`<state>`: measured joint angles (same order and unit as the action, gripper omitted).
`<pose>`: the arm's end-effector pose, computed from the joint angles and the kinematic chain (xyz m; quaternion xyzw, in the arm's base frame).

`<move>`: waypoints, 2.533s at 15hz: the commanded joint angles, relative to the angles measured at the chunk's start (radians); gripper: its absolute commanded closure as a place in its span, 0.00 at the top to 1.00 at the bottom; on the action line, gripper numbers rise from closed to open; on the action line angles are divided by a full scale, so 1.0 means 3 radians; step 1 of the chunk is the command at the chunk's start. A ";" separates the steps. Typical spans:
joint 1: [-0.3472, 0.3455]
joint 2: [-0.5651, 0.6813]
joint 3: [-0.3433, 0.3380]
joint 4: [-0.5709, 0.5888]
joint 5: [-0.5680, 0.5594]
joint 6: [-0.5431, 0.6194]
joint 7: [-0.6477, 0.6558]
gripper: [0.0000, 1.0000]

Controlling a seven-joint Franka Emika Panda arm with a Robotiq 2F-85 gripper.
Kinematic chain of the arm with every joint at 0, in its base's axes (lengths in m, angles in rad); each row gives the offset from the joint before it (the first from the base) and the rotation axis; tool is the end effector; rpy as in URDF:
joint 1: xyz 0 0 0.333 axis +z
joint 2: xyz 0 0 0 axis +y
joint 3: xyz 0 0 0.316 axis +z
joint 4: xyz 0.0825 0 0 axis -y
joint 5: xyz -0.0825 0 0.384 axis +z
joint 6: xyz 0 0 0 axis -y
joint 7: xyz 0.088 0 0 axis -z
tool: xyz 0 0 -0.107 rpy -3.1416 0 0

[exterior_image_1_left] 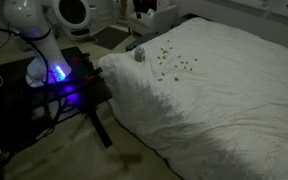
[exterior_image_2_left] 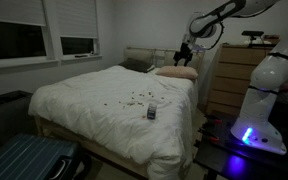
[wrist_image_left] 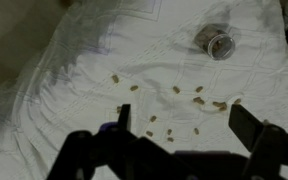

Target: Pick up the small objects from the bed and put them in the jar

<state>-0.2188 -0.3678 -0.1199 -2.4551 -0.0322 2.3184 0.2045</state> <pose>0.4223 -0.1512 0.4544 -0.9599 0.2559 -0.1146 0.0012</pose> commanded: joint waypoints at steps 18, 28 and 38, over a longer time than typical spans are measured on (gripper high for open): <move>-0.0225 0.1470 -0.0516 0.0842 0.1115 0.0430 0.1227 1.00; -0.0287 0.2201 -0.0539 0.1276 0.1213 0.0360 0.0711 1.00; -0.0327 0.2840 -0.0433 0.1377 0.1176 0.0761 0.0105 1.00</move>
<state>-0.2983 0.4321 -0.2740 -2.0749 0.3128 2.4918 0.2883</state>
